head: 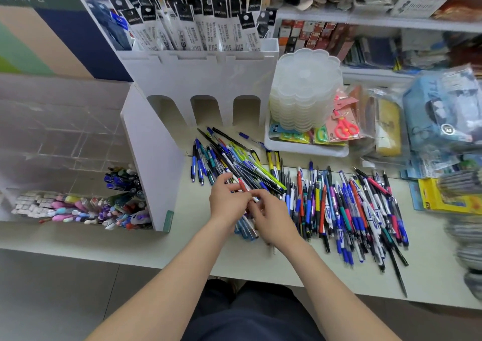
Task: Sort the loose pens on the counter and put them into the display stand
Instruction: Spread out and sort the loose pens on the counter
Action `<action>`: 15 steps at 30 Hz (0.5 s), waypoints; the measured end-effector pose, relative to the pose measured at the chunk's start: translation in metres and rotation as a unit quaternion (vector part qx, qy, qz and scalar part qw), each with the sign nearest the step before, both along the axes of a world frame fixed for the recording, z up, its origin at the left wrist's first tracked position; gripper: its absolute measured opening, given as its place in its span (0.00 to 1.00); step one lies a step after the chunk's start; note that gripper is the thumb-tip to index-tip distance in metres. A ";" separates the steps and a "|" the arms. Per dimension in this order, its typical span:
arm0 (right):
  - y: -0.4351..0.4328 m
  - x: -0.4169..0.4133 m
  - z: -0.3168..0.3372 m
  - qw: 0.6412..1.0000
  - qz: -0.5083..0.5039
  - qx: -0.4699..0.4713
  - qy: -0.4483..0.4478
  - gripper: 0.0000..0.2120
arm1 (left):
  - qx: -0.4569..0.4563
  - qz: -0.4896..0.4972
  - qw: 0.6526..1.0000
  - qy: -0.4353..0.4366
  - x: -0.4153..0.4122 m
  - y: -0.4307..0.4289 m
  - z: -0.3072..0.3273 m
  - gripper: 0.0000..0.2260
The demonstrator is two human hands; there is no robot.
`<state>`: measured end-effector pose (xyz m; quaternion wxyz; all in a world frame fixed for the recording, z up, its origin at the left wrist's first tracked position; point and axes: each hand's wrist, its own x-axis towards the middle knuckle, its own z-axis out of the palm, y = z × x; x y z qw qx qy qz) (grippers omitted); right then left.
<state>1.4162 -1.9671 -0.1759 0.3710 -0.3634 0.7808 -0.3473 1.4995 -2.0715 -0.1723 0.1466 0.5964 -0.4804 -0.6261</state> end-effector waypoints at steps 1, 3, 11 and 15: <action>0.005 -0.006 -0.003 1.000 -0.009 0.007 0.028 0.09 | -0.002 -0.024 1.000 -0.002 -0.005 0.002 0.000 0.32; 0.019 -0.020 -0.011 0.992 -0.049 0.044 0.111 0.10 | -0.043 -0.060 0.997 -0.033 -0.010 0.005 0.000 0.27; 0.049 -0.056 -0.031 0.955 -0.096 0.142 0.244 0.14 | -0.058 -0.120 0.967 -0.217 -0.010 -0.004 -0.011 0.34; 0.032 -0.056 -0.029 0.943 -0.068 0.117 0.303 0.12 | -0.051 -0.125 0.967 -0.218 -0.010 -0.005 -0.018 0.35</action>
